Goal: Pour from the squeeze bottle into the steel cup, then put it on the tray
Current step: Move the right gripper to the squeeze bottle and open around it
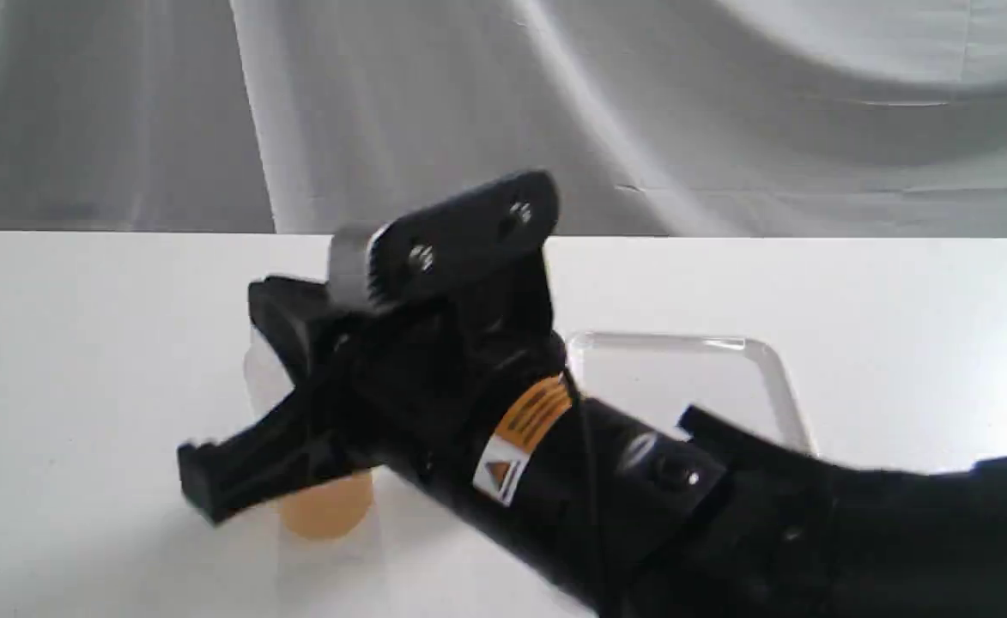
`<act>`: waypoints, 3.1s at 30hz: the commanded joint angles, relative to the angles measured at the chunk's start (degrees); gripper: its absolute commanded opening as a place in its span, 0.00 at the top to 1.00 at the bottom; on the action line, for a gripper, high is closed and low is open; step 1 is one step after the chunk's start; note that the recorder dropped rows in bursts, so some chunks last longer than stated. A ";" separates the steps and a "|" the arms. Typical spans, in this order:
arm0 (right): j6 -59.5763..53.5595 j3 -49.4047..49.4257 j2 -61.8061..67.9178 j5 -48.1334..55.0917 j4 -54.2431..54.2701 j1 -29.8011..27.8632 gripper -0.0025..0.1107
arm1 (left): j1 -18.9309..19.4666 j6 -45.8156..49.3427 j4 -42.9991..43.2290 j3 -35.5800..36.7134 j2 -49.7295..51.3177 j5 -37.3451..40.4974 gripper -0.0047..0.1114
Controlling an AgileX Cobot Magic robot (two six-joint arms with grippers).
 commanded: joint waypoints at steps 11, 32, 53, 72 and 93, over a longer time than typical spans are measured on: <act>-18.45 0.32 10.52 -16.61 33.07 11.21 0.98 | -0.14 -0.10 0.14 0.25 -0.28 -0.42 0.89; -27.29 -14.28 22.45 -15.26 53.04 14.53 0.98 | -0.14 -0.10 0.14 0.25 -0.28 -0.42 0.89; -29.57 -17.05 24.88 -6.53 43.46 8.89 0.98 | -0.14 -0.10 0.14 0.25 -0.28 -0.42 0.89; -40.34 -18.70 25.97 -2.58 47.35 8.89 0.05 | -0.14 -0.10 0.14 0.25 -0.28 -0.42 0.89; -36.06 -18.70 26.92 -0.88 47.08 5.83 0.05 | -0.14 -0.10 0.14 0.25 -0.28 -0.42 0.89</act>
